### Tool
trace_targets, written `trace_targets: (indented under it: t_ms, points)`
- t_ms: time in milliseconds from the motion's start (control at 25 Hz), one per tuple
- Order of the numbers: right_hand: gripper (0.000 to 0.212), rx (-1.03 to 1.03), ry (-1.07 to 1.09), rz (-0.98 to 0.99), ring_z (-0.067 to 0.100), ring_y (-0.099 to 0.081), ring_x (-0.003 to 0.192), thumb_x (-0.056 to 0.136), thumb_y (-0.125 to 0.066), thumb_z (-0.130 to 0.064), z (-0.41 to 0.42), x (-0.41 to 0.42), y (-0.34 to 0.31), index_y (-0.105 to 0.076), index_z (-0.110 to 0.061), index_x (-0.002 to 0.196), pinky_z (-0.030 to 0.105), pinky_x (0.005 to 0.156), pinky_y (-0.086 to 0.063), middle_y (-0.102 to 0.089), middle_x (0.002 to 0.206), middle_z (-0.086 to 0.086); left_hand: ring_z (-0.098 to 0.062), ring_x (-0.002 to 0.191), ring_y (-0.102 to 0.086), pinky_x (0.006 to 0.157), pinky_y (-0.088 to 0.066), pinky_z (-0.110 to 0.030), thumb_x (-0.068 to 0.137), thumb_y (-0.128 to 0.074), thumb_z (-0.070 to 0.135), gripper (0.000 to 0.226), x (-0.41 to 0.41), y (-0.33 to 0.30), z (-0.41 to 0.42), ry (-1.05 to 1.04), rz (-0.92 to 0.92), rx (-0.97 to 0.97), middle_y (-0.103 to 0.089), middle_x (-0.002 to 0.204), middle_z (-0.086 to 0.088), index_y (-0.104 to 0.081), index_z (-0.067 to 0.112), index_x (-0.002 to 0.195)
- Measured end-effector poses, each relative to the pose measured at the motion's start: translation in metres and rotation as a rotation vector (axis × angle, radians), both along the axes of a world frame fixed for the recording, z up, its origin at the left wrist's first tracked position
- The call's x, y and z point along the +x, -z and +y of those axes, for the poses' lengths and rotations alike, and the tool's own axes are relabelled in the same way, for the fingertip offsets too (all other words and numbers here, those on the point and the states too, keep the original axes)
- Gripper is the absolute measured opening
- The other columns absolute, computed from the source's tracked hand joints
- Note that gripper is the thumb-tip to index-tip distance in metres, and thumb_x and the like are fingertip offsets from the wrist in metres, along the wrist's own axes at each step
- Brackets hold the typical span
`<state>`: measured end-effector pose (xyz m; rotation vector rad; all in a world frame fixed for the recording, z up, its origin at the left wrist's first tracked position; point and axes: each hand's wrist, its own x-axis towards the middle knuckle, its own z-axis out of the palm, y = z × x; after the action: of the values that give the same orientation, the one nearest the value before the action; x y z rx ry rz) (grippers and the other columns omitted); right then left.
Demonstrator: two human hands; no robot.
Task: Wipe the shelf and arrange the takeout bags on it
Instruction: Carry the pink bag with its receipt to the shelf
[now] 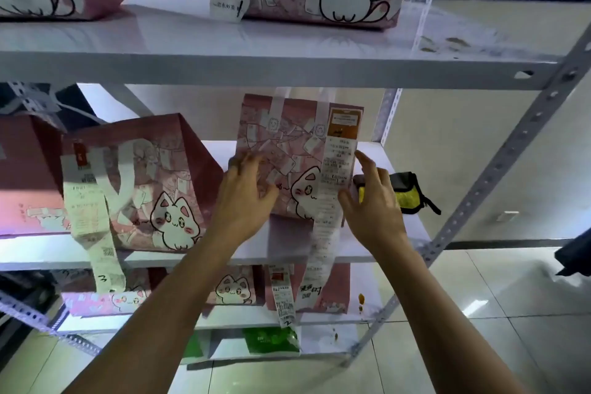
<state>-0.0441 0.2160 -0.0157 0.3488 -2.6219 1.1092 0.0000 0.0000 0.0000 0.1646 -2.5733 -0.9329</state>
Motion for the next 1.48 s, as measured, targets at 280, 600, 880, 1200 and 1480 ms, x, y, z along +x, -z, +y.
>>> trace_targets:
  t_ms: [280,600,880,1200,1480]
  points:
    - [0.072,-0.044,0.028,-0.068,0.028,-0.057,0.122,0.095,-0.055,-0.038,-0.009,-0.024,0.01,-0.018,-0.033,0.156,0.055,0.096,-0.053,-0.048,0.14,0.007,-0.04,0.14,-0.04,0.109,-0.043,-0.054,0.087,-0.065,0.036,0.067,-0.045,0.012,-0.018,-0.071,-0.087,0.148,-0.007,0.163,-0.003,-0.033,0.039,0.146]
    - [0.046,-0.206,-0.025,-0.165,0.015,-0.061,0.114,0.094,-0.056,-0.035,-0.014,-0.026,0.024,-0.038,-0.034,0.136,0.043,0.085,-0.061,-0.059,0.129,-0.01,-0.024,0.109,-0.062,0.094,-0.056,-0.046,0.086,-0.068,0.022,0.069,-0.061,0.012,-0.025,-0.13,-0.078,0.3,-0.056,0.125,-0.007,-0.031,0.039,0.142]
    - [0.072,-0.401,-0.051,-0.116,-0.002,-0.067,0.088,0.092,-0.066,-0.012,-0.009,-0.022,0.011,-0.026,-0.034,0.147,0.008,0.058,-0.052,-0.059,0.115,-0.023,-0.03,0.119,-0.053,0.095,-0.051,-0.037,0.095,-0.054,0.01,0.064,-0.05,0.009,-0.008,-0.105,-0.005,0.227,-0.036,0.136,-0.009,-0.029,0.032,0.15]
    - [0.065,-0.543,-0.089,-0.093,0.008,-0.071,0.096,0.095,-0.062,-0.01,0.009,-0.01,-0.003,-0.032,-0.036,0.147,0.022,0.072,-0.06,-0.064,0.125,-0.01,0.017,0.084,-0.057,0.07,-0.051,-0.006,0.097,-0.057,0.01,0.06,-0.012,0.002,0.01,-0.067,0.092,0.337,-0.036,0.133,-0.001,-0.037,0.037,0.147]
    - [0.041,-0.673,-0.135,-0.154,0.005,-0.065,0.11,0.11,-0.03,-0.022,0.025,0.02,-0.006,-0.038,-0.035,0.149,0.025,0.085,-0.057,-0.064,0.127,-0.013,0.032,0.083,-0.048,0.072,-0.05,-0.007,0.099,-0.055,0.014,0.05,0.03,-0.003,0.027,-0.062,0.139,0.344,-0.035,0.137,0.003,-0.041,0.031,0.145]
